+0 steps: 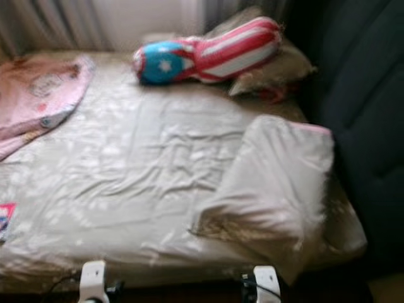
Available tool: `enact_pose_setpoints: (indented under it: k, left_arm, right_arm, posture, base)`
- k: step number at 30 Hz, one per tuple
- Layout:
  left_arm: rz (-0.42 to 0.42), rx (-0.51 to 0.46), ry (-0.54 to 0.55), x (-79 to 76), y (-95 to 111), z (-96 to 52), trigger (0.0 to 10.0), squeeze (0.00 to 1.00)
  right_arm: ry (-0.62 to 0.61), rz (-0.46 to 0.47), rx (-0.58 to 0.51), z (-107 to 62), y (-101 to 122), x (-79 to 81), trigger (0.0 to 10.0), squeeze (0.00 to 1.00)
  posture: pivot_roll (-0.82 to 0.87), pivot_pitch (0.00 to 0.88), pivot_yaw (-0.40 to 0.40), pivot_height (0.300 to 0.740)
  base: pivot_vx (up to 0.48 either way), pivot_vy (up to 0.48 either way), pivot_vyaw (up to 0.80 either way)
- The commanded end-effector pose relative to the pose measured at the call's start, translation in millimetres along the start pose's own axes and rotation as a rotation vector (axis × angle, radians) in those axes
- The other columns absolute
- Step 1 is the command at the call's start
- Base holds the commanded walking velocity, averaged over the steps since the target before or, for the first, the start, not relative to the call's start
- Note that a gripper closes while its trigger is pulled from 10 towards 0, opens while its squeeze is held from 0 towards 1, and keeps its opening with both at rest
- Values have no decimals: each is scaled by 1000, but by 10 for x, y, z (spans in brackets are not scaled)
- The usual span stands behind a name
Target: Clean up the room
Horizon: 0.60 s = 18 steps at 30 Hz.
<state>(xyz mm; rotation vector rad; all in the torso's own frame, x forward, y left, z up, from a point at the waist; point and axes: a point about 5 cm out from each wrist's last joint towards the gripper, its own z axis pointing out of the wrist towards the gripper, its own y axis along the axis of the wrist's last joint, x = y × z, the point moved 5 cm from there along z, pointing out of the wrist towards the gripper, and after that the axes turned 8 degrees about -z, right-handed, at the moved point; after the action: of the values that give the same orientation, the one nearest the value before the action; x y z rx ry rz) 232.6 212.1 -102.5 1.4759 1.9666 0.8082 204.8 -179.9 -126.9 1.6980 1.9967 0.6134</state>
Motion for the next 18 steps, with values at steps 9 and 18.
enact_pose_setpoints:
  k: [9,18]
  left_arm:
    - [-4,42,-4,-45,-131,-27,10000,0]
    - [9,46,-1,-44,-144,-30,10000,0]
  right_arm:
    - [-22,2,-3,-10,-2,-79,10000,0]
    - [-25,1,-6,-10,6,-90,10000,0]
  posture:
    - [-61,104,8,740]
    - [-60,117,3,740]
  base:
    - [0,0,0]
    - [0,0,0]
